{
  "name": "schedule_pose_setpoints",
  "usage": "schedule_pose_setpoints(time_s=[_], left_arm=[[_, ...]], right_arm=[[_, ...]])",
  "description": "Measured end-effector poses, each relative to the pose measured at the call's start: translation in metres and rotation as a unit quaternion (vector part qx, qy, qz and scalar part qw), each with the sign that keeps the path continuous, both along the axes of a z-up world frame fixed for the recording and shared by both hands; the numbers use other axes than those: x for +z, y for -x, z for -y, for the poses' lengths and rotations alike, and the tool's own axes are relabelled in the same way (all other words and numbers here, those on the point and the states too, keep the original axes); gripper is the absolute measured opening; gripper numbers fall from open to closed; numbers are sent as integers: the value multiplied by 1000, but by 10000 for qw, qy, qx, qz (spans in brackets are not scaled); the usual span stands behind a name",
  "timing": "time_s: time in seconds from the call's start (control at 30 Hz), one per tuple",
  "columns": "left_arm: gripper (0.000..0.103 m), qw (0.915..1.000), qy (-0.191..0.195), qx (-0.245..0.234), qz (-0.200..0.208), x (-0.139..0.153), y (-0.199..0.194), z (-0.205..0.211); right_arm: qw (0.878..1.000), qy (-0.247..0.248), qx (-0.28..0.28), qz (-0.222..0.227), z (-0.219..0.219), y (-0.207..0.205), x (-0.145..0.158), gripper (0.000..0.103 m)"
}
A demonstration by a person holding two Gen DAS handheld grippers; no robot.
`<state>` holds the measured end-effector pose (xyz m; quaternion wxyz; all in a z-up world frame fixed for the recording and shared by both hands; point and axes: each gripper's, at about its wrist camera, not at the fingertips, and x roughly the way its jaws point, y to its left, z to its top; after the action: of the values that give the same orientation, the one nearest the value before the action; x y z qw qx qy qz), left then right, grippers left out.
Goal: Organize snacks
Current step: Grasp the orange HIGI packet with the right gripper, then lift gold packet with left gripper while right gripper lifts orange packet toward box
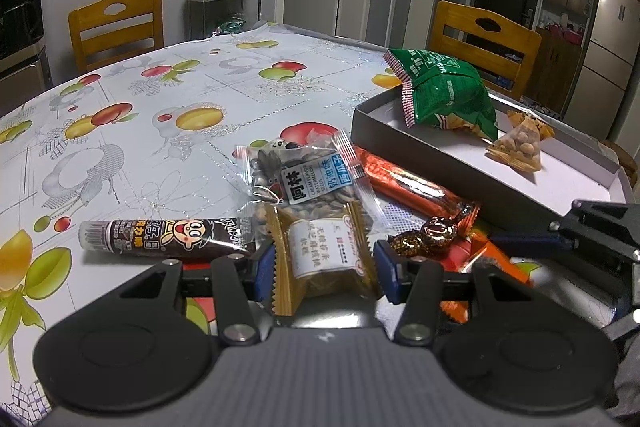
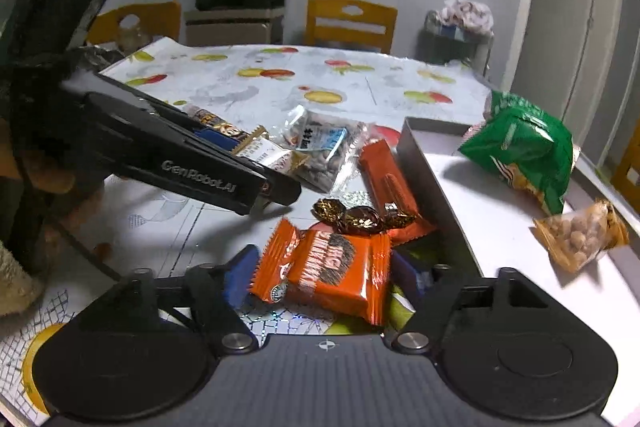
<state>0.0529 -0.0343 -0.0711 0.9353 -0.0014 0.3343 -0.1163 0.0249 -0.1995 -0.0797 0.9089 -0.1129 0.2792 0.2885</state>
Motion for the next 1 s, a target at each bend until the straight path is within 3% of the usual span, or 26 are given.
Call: schedule_pose_setpoints(time_s=[0.07, 0.27, 0.63, 1.0], left_arm=[[49, 10000, 3, -3, -1, 0, 0, 0], [49, 10000, 4, -15, 4, 0, 0, 1], [47, 9996, -294, 6, 32, 4, 7, 13], [42, 9994, -222, 248, 38, 4, 33, 23]], right_arm=[[10000, -33, 4, 15, 2, -1, 1, 51], [9998, -186, 111, -13, 8, 0, 3, 44], [9984, -460, 329, 8, 29, 4, 12, 44], [9946, -743, 717, -57, 49, 5, 14, 44]])
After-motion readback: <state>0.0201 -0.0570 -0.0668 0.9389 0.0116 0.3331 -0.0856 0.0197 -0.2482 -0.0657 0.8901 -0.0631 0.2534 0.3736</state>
